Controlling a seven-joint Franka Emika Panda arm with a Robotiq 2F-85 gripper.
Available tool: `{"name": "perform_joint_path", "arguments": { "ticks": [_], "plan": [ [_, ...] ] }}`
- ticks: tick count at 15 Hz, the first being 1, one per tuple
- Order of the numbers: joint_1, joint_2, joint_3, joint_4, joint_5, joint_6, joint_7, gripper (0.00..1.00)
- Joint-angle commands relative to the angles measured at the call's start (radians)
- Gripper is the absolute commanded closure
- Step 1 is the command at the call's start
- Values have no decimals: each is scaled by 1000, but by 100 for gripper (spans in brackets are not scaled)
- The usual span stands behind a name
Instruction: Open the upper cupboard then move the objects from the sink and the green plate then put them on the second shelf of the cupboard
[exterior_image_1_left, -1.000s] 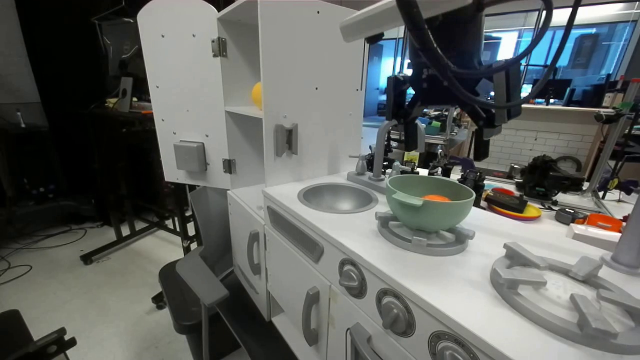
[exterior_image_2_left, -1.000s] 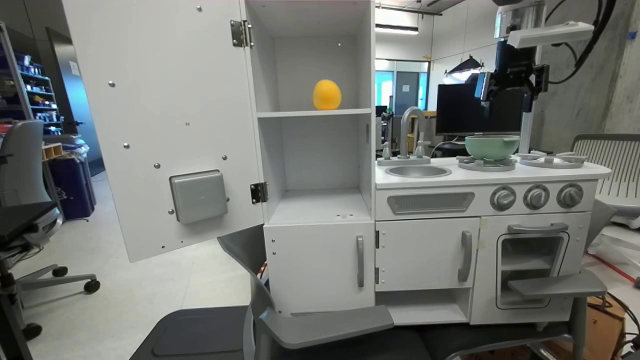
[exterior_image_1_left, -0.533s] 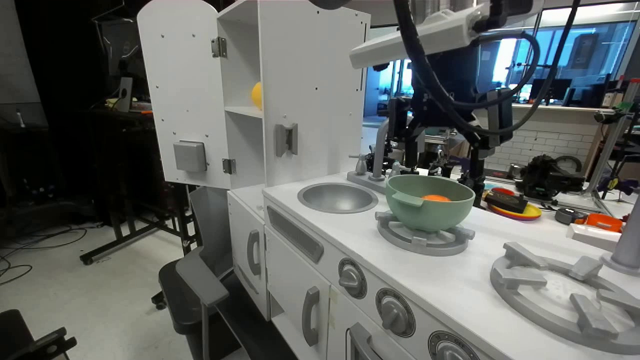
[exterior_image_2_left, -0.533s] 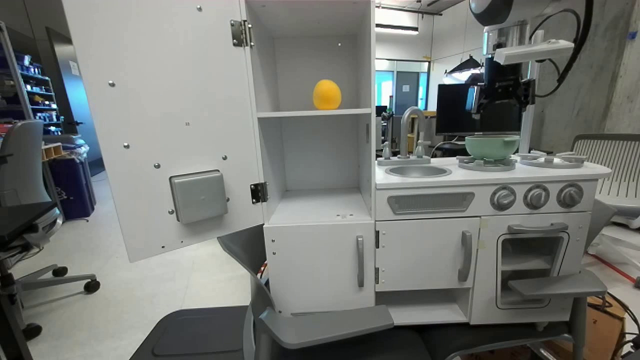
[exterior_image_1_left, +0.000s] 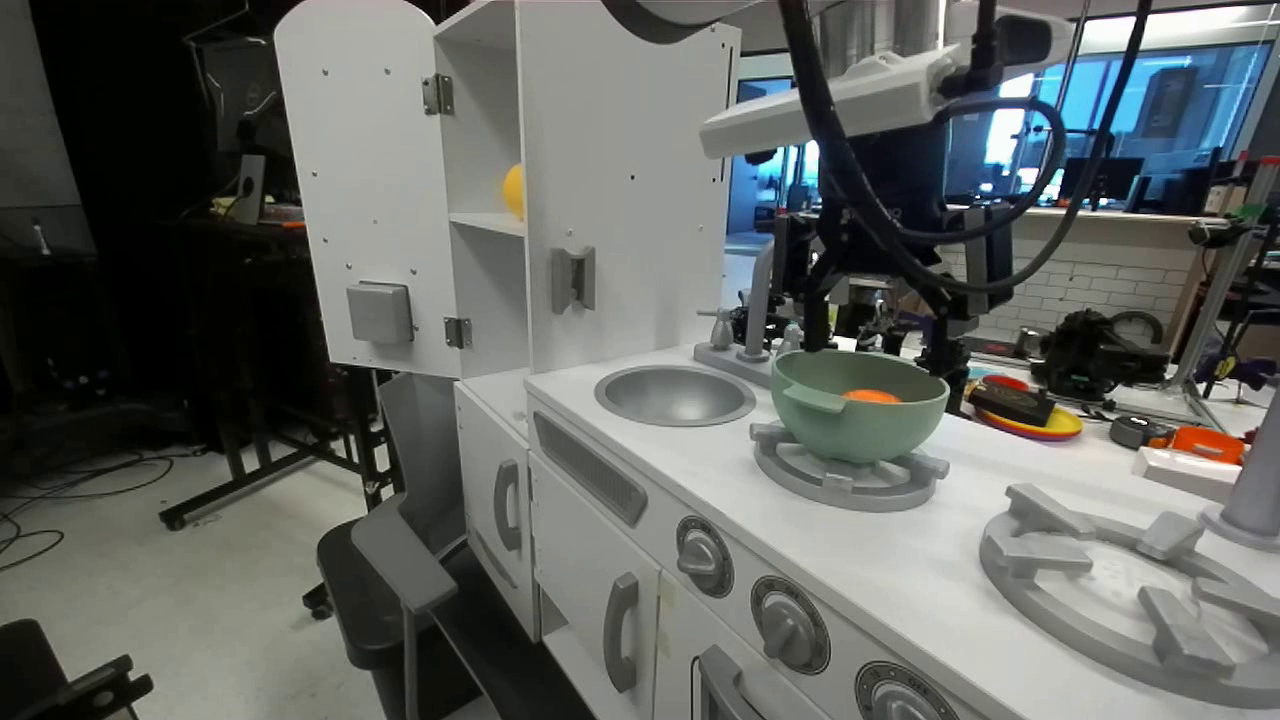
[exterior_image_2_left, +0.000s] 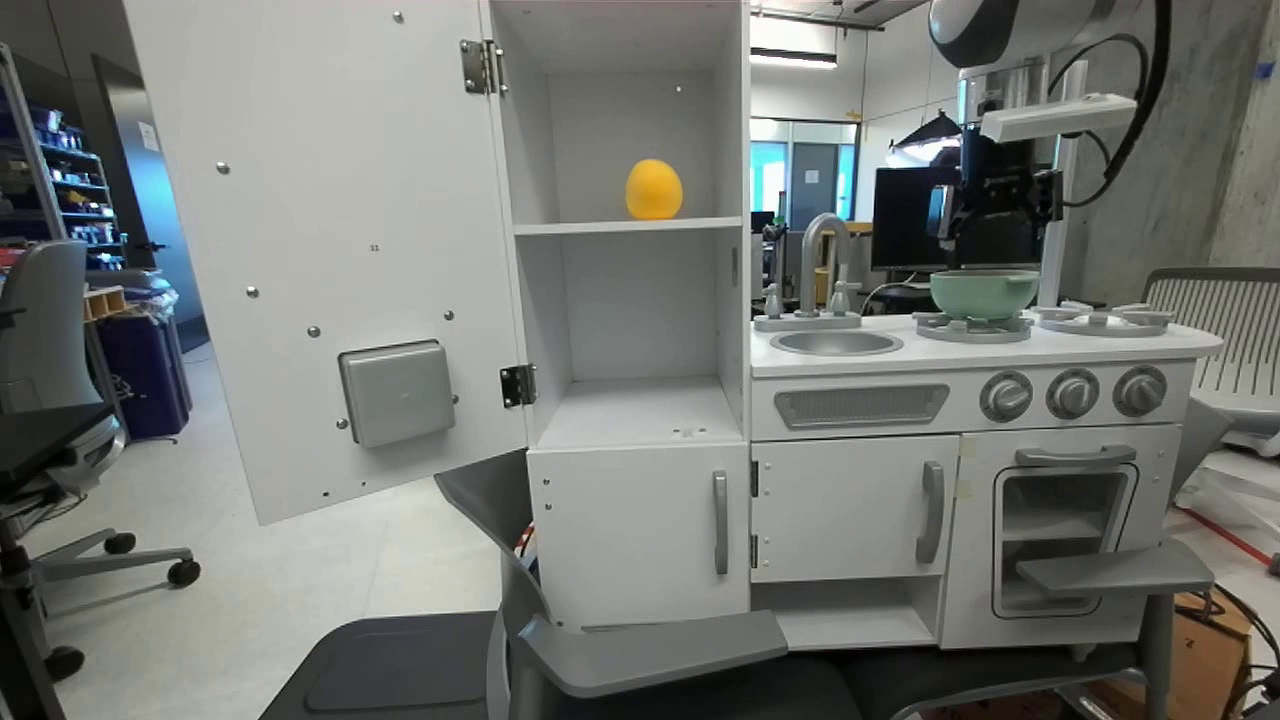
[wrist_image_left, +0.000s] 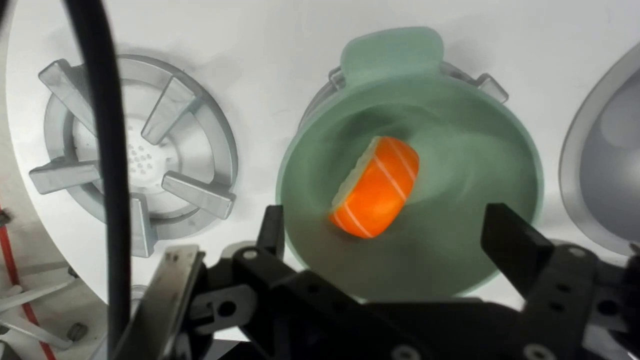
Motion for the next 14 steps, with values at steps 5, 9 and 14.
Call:
{"name": "perform_joint_path", "arguments": {
  "ticks": [5, 9, 14],
  "plan": [
    [-5, 45, 9, 58, 20, -48, -29, 0],
    [-6, 52, 12, 58, 22, -38, -36, 0],
    [5, 18, 18, 44, 18, -45, -40, 0]
  ]
}}
